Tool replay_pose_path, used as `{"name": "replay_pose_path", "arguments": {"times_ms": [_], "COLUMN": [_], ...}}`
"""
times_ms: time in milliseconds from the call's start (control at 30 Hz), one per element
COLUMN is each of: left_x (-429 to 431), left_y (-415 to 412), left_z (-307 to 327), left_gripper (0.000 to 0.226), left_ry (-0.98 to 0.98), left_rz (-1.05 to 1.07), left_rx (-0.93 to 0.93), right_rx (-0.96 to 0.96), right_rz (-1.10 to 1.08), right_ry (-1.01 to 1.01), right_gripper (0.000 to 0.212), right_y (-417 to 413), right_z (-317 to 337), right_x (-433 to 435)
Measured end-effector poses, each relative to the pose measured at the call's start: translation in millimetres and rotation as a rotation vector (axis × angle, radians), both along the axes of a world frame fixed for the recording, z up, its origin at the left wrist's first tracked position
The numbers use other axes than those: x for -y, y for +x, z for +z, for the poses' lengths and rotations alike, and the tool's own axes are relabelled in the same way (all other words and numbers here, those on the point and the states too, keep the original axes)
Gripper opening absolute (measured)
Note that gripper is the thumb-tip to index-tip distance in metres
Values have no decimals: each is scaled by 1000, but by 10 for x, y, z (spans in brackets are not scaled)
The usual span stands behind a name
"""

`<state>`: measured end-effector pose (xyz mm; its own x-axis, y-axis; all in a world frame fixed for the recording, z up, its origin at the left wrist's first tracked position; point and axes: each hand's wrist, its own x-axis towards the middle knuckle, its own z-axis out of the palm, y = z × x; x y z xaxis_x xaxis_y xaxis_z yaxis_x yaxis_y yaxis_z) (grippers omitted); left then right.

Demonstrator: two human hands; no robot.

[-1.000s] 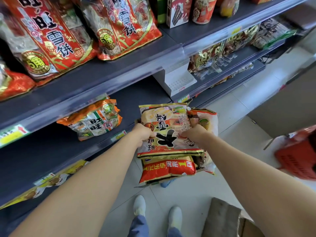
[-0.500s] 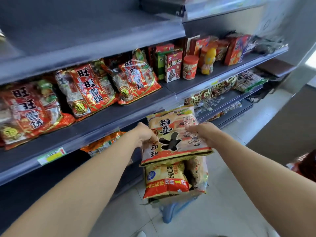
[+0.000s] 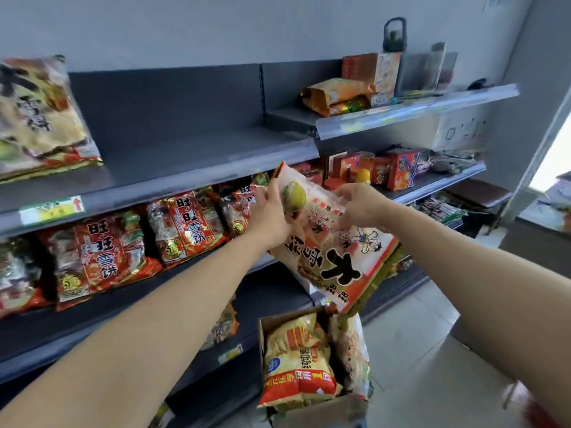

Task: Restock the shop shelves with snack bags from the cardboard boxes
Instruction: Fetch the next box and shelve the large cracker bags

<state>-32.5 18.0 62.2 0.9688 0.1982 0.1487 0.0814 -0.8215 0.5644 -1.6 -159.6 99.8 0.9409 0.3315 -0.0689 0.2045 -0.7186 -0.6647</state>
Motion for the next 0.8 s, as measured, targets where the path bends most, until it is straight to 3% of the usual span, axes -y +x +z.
{"name": "replay_pose_path", "arguments": {"times_ms": [100, 200, 300, 433, 533, 633, 700, 800], "left_x": [-50, -100, -135, -384, -688, -1044, -1322, -1715], "left_y": [-50, -77, -138, -224, -244, -280, -299, -277], "left_z": [238, 417, 604, 881, 1116, 1285, 1356, 1426], "left_gripper": [96, 88, 75, 41, 42, 52, 53, 64], "left_ry": [571, 763, 636, 443, 264, 40, -116, -405], "left_rz": [-21, -133, -140, 24, 123, 205, 257, 325], "left_rx": [214, 159, 71, 126, 157, 224, 287, 390], "right_rx": [163, 298, 420, 633, 936, 1127, 1128, 903], "right_rz": [111, 182, 248, 266, 185, 85, 51, 61], "right_ry": [-175, -284, -364, -291, -231, -104, 37, 214], "right_gripper": [66, 59, 54, 40, 38, 53, 68, 85], "right_y": [-51, -87, -102, -87, -50, -7, 36, 175], "right_z": [214, 389, 546, 798, 1031, 1220, 1268, 1235], "right_x": [-107, -249, -424, -676, -904, -1108, -1234, -1470]}}
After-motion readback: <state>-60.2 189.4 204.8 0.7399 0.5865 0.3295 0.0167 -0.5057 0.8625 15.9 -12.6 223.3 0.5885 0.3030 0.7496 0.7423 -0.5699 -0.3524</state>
